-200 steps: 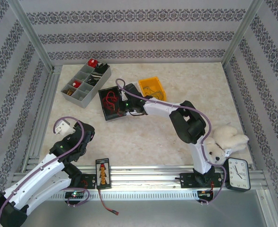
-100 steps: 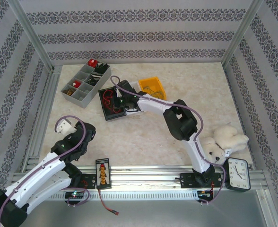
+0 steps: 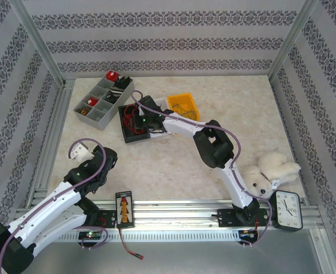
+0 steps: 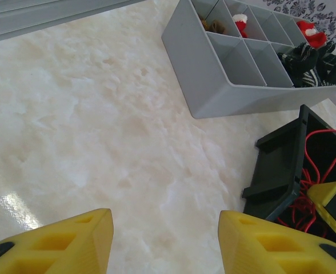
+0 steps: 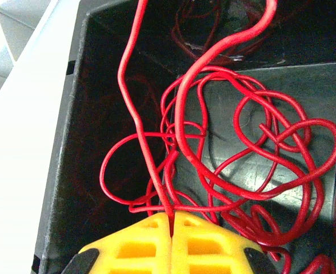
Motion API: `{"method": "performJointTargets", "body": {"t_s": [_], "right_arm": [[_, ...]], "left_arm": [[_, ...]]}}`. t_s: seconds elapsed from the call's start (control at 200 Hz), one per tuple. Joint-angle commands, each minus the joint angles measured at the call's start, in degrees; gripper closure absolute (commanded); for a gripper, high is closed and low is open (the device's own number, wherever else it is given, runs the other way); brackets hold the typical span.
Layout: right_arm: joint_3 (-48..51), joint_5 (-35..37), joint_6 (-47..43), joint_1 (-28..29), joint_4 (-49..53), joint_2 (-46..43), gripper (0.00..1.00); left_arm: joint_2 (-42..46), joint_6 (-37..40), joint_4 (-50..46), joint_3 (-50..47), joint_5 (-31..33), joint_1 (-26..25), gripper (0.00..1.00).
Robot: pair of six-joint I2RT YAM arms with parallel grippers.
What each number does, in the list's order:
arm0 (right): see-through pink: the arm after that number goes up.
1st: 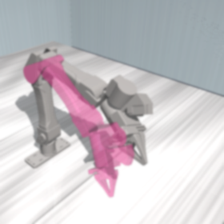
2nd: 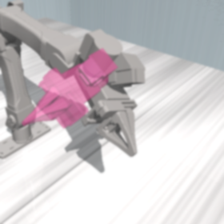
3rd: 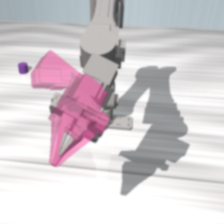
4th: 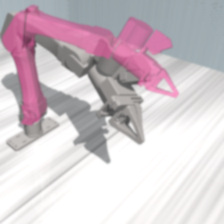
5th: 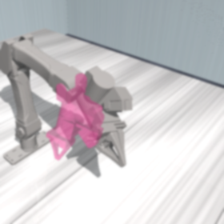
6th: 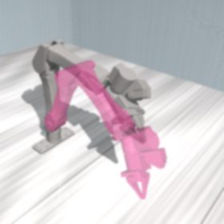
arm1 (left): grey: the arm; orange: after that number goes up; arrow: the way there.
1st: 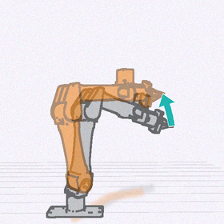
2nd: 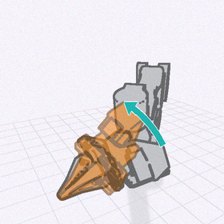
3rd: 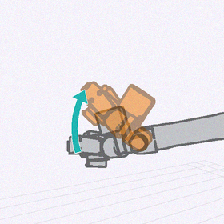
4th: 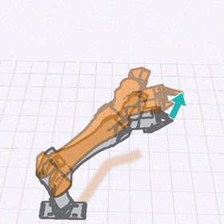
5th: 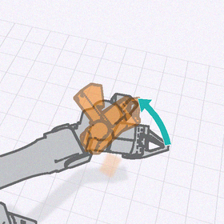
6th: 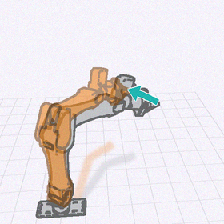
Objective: Untangle the cables
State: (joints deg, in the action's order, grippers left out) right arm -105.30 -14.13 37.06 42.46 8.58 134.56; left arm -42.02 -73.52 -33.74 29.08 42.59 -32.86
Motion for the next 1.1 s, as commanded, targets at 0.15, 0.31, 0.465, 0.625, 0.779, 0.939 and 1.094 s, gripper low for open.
{"method": "performJointTargets", "body": {"t_s": [0.15, 0.31, 0.465, 0.625, 0.779, 0.939, 1.094], "right_arm": [[1.0, 0.5, -1.0, 1.0, 0.1, 0.1, 0.82], [2.1, 1.4, -1.6, 1.0, -2.1, -4.2, 0.74], [2.5, 3.6, -2.7, 1.0, -2.5, -8.0, 0.62], [4.8, 5.7, -3.3, 0.8, -2.8, -11.3, 0.50], [10.6, 7.3, -3.6, -0.2, -5.1, -16.6, 0.47], [25.5, 13.2, -5.2, -3.4, -8.5, -29.8, 0.45], [43.5, 21.6, -9.6, -9.6, -8.3, -47.2, 0.43]], "left_arm": [[-1.3, 2.5, 2.7, 2.1, 0.4, 1.1, 0.48], [-1.4, 3.5, 2.8, 2.9, 0.8, 1.2, 0.48], [-1.1, 4.3, 3.0, 3.4, 0.9, 1.2, 0.48], [-0.9, 4.7, 3.2, 3.7, 0.9, 1.2, 0.48], [-0.4, 6.1, 3.0, 4.1, 2.0, 1.2, 0.48], [0.6, 11.2, 1.9, 4.1, 4.8, 1.3, 0.46], [1.2, 21.1, 0.9, 3.5, 11.0, 2.1, 0.40]]}}
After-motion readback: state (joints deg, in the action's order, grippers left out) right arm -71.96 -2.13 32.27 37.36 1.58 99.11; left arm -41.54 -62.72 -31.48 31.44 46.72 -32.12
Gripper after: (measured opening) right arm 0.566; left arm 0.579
